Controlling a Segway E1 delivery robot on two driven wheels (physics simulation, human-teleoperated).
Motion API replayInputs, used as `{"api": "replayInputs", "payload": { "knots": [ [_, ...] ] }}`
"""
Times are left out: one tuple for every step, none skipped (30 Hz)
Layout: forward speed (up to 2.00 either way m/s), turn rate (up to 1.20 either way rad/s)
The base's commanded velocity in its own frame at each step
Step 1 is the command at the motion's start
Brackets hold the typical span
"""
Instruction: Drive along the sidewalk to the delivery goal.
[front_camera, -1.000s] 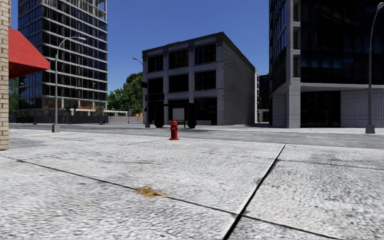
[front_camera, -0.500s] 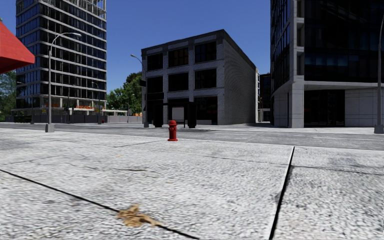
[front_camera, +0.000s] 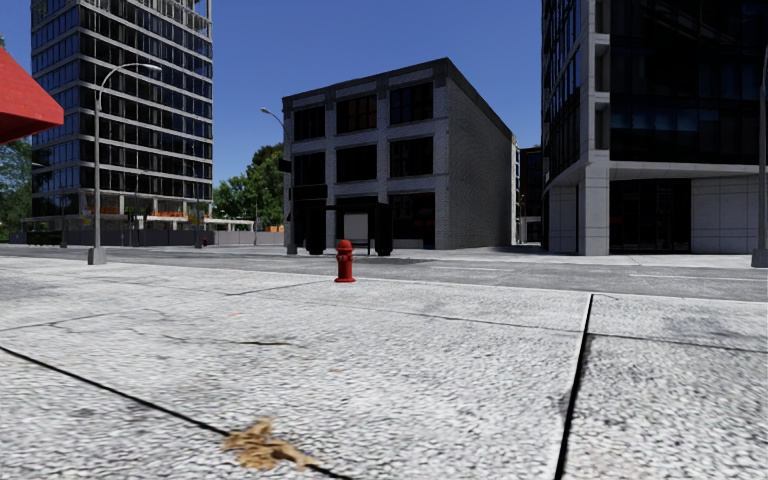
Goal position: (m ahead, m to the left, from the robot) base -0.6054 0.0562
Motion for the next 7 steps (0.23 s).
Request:
{"api": "replayInputs", "payload": {
  "knots": [
    [0.0, 0.0],
    [0.0, 0.0],
    [0.0, 0.0],
    [0.0, 0.0],
    [0.0, 0.0],
    [0.0, 0.0],
    [0.0, 0.0]
  ]
}}
